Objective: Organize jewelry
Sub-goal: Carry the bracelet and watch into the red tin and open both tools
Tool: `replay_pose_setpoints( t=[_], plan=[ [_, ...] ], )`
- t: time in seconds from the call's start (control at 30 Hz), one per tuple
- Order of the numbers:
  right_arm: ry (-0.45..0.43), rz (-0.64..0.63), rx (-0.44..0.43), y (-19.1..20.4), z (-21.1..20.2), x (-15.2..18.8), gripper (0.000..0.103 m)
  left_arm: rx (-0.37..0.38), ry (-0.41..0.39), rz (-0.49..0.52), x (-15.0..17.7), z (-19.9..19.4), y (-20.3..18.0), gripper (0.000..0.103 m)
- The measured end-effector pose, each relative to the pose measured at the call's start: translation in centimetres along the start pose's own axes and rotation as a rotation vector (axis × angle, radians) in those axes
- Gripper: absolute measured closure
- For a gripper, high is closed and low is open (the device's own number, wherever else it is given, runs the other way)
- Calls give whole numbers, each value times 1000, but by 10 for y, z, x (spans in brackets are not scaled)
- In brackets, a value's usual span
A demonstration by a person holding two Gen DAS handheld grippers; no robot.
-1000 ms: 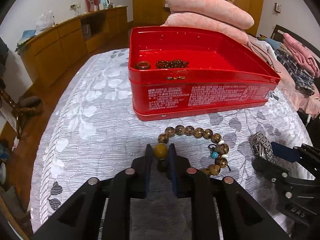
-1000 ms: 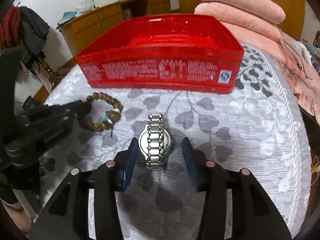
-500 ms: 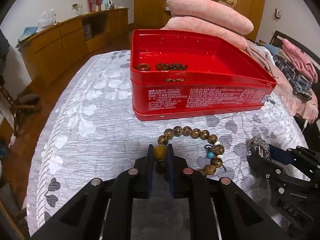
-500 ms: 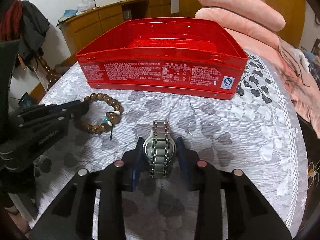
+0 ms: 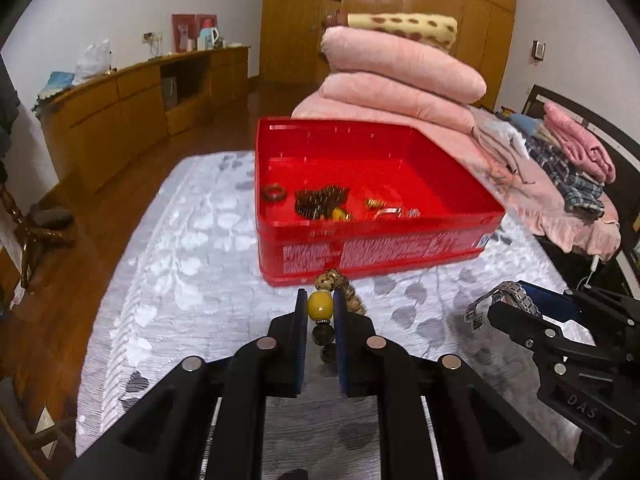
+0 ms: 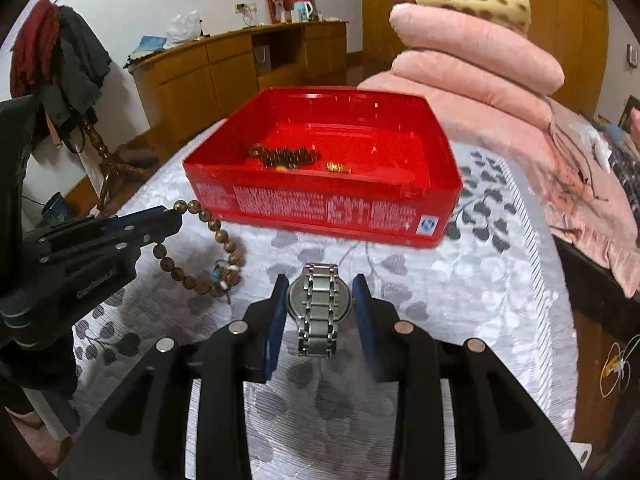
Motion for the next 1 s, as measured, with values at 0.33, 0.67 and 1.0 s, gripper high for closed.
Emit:
replay_pose_setpoints(
  t=[0.33,0.67,1.0],
  plan=[
    [-55,-35,-10,3,-25,-25,72,14,-71,-2,-28,-20,-1,91],
    [-100,-52,-13,-1,-33,-63,72,21,-128,-16,-72,-26,-7,91],
    [-87,3,-17,-18,-5,-86,72,-17,-109,-22,-97,4,-10,91]
  ],
)
Point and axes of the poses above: each gripper's, at about its wrist camera, not at the fingertips, and z roughly the way its jaws point, y to its left, x to its underside, the point moved 3 cm from there along z, roughly the way its jaws point, and after that the axes turned 11 degrees about -x, right-handed, at the moved point
